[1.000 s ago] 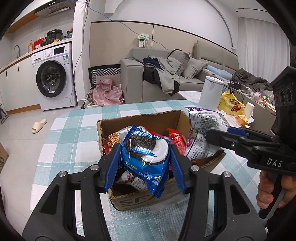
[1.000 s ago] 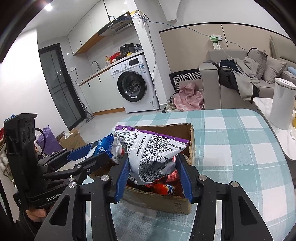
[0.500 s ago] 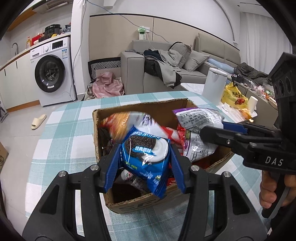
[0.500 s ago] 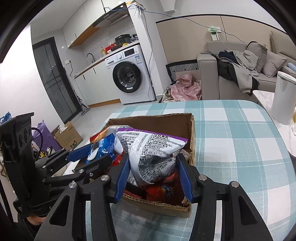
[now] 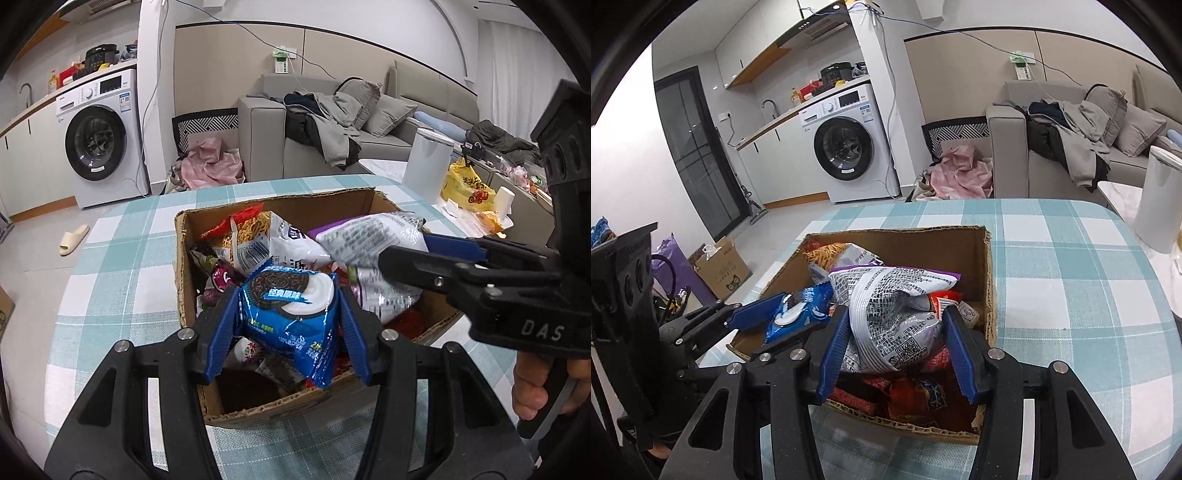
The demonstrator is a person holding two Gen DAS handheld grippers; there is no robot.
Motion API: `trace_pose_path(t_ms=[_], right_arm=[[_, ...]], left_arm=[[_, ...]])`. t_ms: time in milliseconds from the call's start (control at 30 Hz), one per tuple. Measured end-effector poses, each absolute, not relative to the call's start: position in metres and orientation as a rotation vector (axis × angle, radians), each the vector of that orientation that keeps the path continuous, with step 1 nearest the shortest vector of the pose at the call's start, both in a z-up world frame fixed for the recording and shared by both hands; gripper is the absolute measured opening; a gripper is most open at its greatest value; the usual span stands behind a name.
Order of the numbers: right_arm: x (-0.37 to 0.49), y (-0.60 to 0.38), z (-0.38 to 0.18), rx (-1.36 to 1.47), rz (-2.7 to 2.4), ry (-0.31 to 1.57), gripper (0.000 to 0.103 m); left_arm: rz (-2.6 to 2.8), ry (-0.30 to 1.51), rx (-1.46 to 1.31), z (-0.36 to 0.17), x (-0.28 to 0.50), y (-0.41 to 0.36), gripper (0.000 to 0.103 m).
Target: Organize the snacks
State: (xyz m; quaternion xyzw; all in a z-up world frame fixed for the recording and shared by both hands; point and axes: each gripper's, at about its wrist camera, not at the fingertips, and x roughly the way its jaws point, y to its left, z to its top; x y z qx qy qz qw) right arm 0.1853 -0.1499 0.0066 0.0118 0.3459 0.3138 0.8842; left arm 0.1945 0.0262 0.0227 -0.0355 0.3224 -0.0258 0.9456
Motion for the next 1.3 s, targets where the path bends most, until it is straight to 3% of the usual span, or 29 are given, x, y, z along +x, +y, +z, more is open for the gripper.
trace_pose_path(t_ms=[100, 367, 467, 567, 1300], right_arm=[[0.177, -0.154, 0.013, 0.011, 0.664, 0.693, 0.063], [0.16, -0.178, 0.022, 0.032, 0.664, 0.648, 0.096], [0.152, -0.182, 0.021, 0.017, 0.682, 0.646, 0.102], [0.144, -0.183, 0.017, 0.005, 0.703, 0.636, 0.102], [0.108, -0.206, 0.004, 0.077, 0.761, 0.501, 0.103]], left_arm=[[-0.052, 0.66, -0.08, 0.024, 0.194, 0.026, 0.053], [-0.055, 0.623, -0.116, 0.036, 0.167, 0.033, 0.083], [-0.044, 0.6, -0.108, 0.043, 0.154, 0.034, 0.091], [-0.036, 0.58, -0.115, 0.048, 0.142, 0.035, 0.102], [0.04, 0.483, -0.111, 0.039, 0.08, 0.04, 0.102]])
